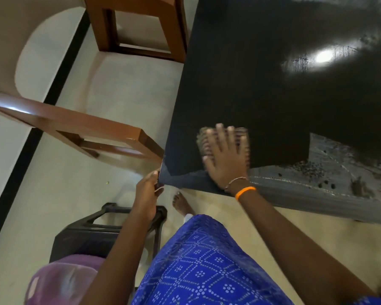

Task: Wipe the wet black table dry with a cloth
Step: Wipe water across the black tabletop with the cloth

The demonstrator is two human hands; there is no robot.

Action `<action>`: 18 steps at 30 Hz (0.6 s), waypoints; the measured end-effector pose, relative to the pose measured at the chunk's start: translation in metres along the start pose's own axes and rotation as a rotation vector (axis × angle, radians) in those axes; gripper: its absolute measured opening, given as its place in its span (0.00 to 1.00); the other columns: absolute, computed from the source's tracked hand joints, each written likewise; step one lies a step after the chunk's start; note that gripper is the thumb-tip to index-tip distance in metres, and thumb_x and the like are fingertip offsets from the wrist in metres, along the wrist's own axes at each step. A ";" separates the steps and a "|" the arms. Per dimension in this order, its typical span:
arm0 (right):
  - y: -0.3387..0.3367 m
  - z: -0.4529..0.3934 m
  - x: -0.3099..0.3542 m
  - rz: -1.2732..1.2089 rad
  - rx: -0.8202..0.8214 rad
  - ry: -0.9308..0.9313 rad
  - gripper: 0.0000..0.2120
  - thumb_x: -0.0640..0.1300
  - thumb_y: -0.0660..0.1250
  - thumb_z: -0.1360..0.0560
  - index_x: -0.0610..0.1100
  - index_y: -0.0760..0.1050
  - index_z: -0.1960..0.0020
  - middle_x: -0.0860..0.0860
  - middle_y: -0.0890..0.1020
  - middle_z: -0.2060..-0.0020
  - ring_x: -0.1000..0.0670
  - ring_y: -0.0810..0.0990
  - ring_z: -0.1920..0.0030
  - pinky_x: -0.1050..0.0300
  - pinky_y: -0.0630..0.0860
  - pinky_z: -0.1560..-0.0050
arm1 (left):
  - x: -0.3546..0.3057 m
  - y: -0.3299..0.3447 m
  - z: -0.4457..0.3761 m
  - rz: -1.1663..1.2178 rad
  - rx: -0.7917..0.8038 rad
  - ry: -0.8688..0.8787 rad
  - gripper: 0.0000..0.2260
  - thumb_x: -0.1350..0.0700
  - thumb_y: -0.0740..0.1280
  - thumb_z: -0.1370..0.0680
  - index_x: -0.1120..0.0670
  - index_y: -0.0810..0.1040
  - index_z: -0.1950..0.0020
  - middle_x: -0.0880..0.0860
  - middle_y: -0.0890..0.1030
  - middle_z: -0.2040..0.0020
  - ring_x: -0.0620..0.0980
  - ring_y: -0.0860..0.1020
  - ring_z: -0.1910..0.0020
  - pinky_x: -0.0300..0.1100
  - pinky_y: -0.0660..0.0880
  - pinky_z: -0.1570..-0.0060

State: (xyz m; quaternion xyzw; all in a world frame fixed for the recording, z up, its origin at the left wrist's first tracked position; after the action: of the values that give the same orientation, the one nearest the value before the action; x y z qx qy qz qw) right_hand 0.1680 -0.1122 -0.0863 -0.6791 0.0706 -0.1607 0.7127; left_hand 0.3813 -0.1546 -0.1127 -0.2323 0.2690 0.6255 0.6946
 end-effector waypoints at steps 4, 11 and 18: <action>0.015 0.018 0.099 -0.018 0.053 -0.285 0.32 0.54 0.57 0.28 0.48 0.58 0.26 0.45 0.61 0.26 0.39 0.58 0.26 0.35 0.50 0.29 | 0.011 -0.007 0.013 0.121 0.010 -0.019 0.12 0.59 0.57 0.21 0.54 0.79 0.56 0.50 0.82 0.60 0.47 0.77 0.59 0.40 0.74 0.56; 0.020 0.033 0.090 0.043 0.079 -0.517 0.31 0.55 0.59 0.28 0.51 0.58 0.27 0.47 0.62 0.26 0.41 0.59 0.26 0.37 0.55 0.29 | 0.026 -0.007 0.030 0.098 0.050 0.005 0.12 0.59 0.55 0.19 0.56 0.78 0.52 0.53 0.82 0.55 0.51 0.79 0.53 0.43 0.74 0.50; 0.007 0.090 -0.036 0.118 0.016 -0.340 0.35 0.56 0.58 0.30 0.53 0.54 0.25 0.49 0.58 0.25 0.44 0.56 0.25 0.39 0.51 0.28 | 0.050 0.039 0.048 -0.068 0.260 -0.111 0.13 0.58 0.55 0.19 0.61 0.75 0.41 0.55 0.81 0.49 0.51 0.79 0.49 0.44 0.73 0.44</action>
State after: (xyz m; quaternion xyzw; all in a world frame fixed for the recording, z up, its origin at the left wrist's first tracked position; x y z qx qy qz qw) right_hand 0.1638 -0.0155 -0.0919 -0.6856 -0.0123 -0.0018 0.7279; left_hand 0.3499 -0.0816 -0.1097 -0.1143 0.3008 0.5736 0.7533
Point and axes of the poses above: each hand's wrist, its own z-axis away from the middle knuckle, its own y-axis out of the palm, x = y × z, the point moved 3 cm from there along -z, towards the middle knuckle
